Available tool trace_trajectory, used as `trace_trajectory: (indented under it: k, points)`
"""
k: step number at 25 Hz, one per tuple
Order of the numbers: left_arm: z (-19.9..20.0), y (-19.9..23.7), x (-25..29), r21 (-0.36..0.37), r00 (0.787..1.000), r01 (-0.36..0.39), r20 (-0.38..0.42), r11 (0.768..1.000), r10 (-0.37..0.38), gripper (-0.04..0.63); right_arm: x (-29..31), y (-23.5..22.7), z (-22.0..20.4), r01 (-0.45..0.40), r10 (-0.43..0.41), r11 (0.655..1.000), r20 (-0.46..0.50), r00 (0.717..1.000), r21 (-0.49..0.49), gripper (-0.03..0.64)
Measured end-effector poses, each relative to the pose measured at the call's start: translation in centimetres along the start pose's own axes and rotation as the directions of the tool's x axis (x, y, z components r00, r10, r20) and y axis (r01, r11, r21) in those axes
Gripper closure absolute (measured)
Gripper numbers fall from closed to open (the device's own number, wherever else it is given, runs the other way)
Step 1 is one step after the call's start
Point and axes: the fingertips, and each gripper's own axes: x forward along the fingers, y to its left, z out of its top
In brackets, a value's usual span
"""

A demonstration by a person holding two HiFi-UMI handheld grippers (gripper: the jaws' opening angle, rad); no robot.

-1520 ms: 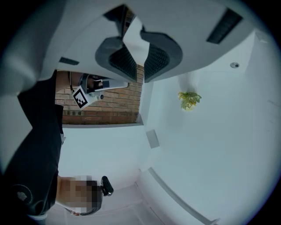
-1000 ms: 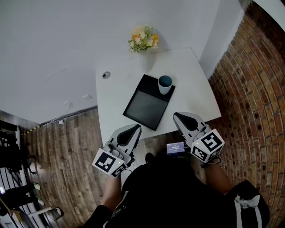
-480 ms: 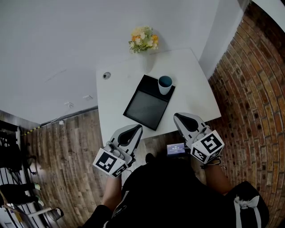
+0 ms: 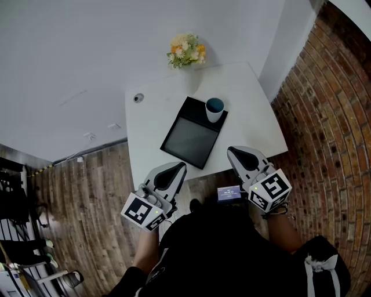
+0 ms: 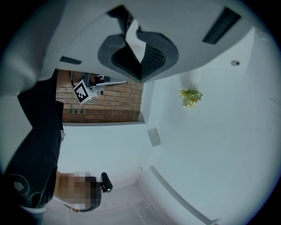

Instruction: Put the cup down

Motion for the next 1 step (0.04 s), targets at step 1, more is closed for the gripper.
trace_trajectory:
  k: [1]
  points:
    - [-0.01,0.03,0.02,-0.001,1.000,-0.001,-0.001,1.000,0.001,0.588,-0.01,-0.05,0.02,0.002,-0.002,1.000,0.000,1.000,-0.001,0.604]
